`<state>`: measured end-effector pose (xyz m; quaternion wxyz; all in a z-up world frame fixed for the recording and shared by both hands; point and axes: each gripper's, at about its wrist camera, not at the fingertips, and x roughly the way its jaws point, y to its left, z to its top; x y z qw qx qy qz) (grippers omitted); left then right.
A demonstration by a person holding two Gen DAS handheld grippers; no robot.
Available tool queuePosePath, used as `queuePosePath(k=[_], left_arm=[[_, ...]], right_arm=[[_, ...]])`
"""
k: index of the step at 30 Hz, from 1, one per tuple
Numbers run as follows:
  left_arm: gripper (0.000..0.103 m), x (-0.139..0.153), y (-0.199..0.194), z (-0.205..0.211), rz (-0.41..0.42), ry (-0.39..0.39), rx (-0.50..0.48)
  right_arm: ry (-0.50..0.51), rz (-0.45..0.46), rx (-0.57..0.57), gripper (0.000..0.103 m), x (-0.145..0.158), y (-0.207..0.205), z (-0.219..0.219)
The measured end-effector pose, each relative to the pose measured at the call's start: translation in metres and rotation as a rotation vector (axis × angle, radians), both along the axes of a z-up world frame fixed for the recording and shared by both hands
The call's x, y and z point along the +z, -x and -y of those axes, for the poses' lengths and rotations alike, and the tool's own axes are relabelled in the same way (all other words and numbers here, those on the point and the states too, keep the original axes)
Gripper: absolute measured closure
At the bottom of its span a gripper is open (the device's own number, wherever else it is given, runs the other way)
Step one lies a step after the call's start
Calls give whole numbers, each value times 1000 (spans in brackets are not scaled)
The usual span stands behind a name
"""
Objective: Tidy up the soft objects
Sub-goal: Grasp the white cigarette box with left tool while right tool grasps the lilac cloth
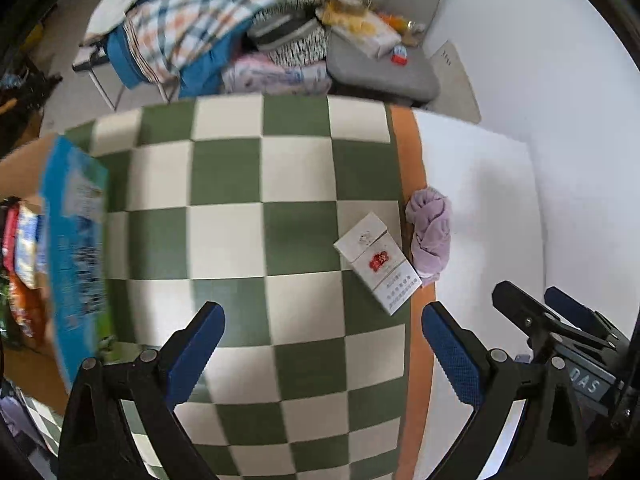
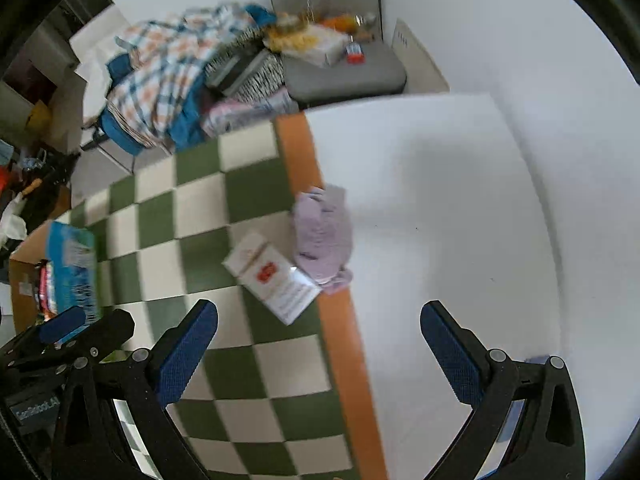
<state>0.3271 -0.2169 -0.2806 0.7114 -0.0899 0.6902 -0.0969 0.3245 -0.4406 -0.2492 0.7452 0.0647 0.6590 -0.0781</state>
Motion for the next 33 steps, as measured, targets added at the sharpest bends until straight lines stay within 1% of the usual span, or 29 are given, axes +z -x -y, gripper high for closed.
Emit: queuePosePath(k=[5,6,8,10,12,13,14,15,17,18,19,21,23,26,30,32,33], left_arm=[[2,-38,-14,15,-72,-17,9],[2,-43,-16,17,-80,-21,14],[2,-56,-20,20,-104,-28,25],[2,-63,-23,21,-120,-36,32],[2,-72,-26,22,-143,-31,44],[2,-74,-27,23,-151,-29,47],[2,-78,-27,24,-162,-28,51],[2,-82,-28,27,-175,-22,54],[2,-88,-29,30,-201,0,65],[2,-90,-29,31,-213,9,74],[2,-94,-29,33,-233,28,95],[2,-101,-30,38,-274,69,132],[2,-108,-31,46,-310,99,162],[2,-119,-38,64,-351,86,166],[2,-133,-47,88,-389,-6,147],[2,-142,-49,102,-412,-94,104],[3,-142,-49,108,-403,-133,82]], right_arm=[[-49,-98,0,1,-60,-24,21],[-51,-106,3,1,-68,-27,21],[-61,-130,11,6,-85,-36,20],[-79,-157,6,8,-103,-45,20],[-87,-169,1,10,-117,-52,20],[-89,-173,-1,14,-123,-55,21],[-95,-182,-4,23,-131,-58,21],[-102,-191,-9,27,-138,-59,22],[-126,-201,-21,52,-148,-60,26],[-142,-199,-30,59,-149,-60,28],[-140,-198,-48,59,-150,-59,32],[-103,-184,-56,59,-146,-57,40],[-77,-167,-71,59,-137,-53,51],[-74,-144,-113,59,-124,-44,72],[-56,-130,-151,59,-113,-34,93],[-53,-128,-170,59,-111,-29,101],[-53,-126,-177,59,-109,-27,106]])
